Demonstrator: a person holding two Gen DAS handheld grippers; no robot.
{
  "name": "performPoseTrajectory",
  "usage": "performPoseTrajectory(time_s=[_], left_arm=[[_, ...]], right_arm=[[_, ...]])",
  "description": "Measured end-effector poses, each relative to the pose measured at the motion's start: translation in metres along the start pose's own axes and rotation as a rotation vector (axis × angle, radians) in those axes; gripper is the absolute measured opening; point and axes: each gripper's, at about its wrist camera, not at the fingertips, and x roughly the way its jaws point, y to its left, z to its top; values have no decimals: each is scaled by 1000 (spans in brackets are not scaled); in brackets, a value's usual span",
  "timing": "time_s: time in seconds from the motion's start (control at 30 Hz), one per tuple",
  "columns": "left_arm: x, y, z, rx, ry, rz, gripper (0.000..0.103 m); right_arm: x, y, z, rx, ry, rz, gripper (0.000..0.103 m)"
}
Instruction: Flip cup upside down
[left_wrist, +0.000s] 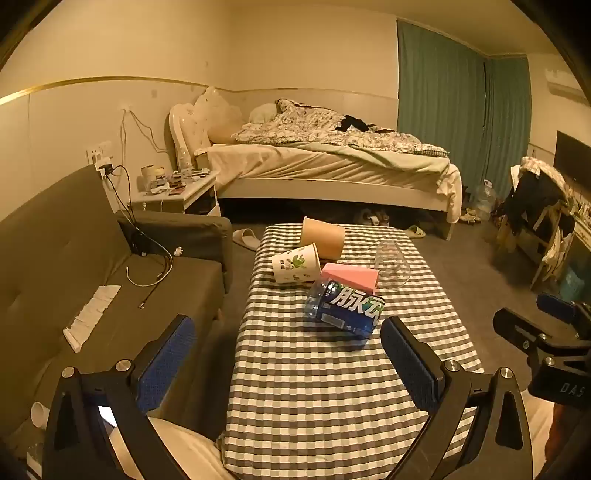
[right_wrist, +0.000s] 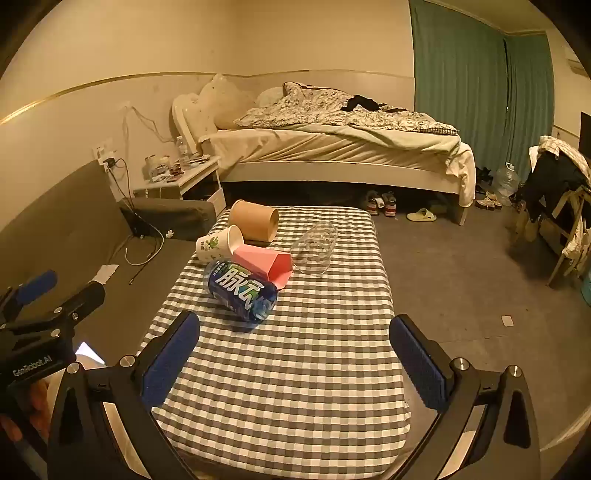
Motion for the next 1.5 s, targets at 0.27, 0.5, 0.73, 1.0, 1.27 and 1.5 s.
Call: performPoseTrajectory(time_s=[0.27, 0.5, 0.73, 1.0, 1.27, 1.5], left_arm=[[4, 6, 1, -23, -3, -3, 103], [3, 5, 0, -27, 0, -5, 103], [9, 7, -7, -34, 4, -1, 103], [11, 10, -7, -43, 17, 0, 103], [12, 10, -8, -43, 19, 1, 103], [13, 11, -8, -42, 18, 1, 103]], right_arm=[[-1, -1, 0, 7, -5, 8, 103], [0, -3, 0, 5, -5, 10, 103], [1, -2, -2, 14, -4, 36, 103], [7, 1, -2, 8, 7, 39, 103], [8, 1, -4, 9, 10, 40, 103], [8, 1, -3, 9, 11, 39, 103]])
